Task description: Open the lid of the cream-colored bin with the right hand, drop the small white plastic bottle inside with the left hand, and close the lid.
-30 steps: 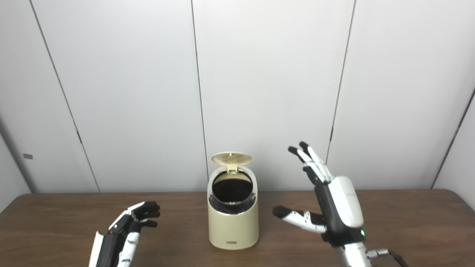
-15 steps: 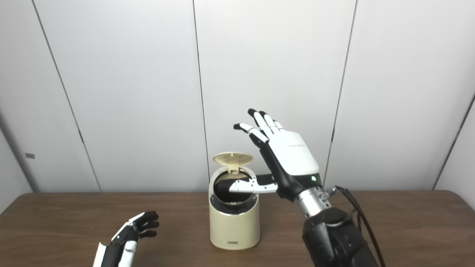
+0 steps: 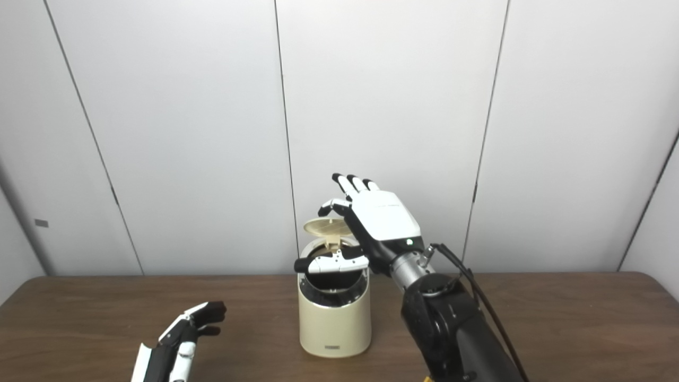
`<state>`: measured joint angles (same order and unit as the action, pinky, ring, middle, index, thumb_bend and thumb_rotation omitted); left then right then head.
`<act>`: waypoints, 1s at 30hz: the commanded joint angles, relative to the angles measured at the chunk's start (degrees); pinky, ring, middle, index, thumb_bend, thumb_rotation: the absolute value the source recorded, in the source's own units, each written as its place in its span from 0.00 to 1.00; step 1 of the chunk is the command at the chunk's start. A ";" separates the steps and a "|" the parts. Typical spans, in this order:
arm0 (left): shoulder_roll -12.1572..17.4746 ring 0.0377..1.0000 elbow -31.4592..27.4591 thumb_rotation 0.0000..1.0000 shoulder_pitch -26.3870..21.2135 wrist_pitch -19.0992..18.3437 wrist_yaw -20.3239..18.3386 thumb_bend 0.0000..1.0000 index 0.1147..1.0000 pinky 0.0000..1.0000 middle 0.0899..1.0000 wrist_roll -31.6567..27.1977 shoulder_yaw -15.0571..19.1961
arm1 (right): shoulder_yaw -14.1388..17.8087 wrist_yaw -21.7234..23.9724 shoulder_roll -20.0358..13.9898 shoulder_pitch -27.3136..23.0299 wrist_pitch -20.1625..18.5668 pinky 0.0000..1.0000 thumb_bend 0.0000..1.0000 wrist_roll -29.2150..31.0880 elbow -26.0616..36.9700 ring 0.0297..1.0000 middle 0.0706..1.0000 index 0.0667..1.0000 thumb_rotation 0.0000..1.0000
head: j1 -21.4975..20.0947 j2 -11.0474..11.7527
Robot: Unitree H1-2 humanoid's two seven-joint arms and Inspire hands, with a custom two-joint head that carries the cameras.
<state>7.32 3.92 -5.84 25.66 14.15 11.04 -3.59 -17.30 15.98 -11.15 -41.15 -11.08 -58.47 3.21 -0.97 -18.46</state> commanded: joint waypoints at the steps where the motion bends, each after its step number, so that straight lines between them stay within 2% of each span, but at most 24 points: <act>1: 0.14 0.72 0.29 1.00 -0.33 1.22 0.23 0.35 0.71 0.66 0.71 0.38 0.01 | 0.01 -1.19 -0.02 -3.67 -0.16 1.00 1.00 -0.70 0.43 1.00 1.00 0.71 1.00 | -0.02 0.09; 12: 0.17 0.72 -0.20 1.00 -0.39 1.21 0.04 0.33 0.71 0.66 0.71 0.56 -0.29 | -0.07 -2.21 -0.24 -2.66 -1.65 1.00 1.00 -1.70 -0.93 1.00 1.00 0.66 1.00 | -0.60 0.12; 19: 0.31 0.72 -0.21 1.00 -0.36 1.25 0.23 0.36 0.71 0.66 0.71 1.07 0.00 | 1.21 -2.35 0.26 0.04 -3.03 1.00 1.00 0.21 2.15 1.00 1.00 0.58 0.96 | -0.91 0.01; 30: 0.50 0.72 -1.10 1.00 -0.18 1.23 -0.32 0.34 0.71 0.66 0.71 0.40 0.23 | 0.42 -2.53 1.29 3.06 -4.31 1.00 1.00 -0.46 3.58 1.00 0.96 0.54 0.96 | -0.98 -0.53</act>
<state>7.39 3.73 -5.80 25.66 13.69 11.02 -3.62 -17.17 14.99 -10.18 -36.65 -15.38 -58.83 4.91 -1.93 -19.07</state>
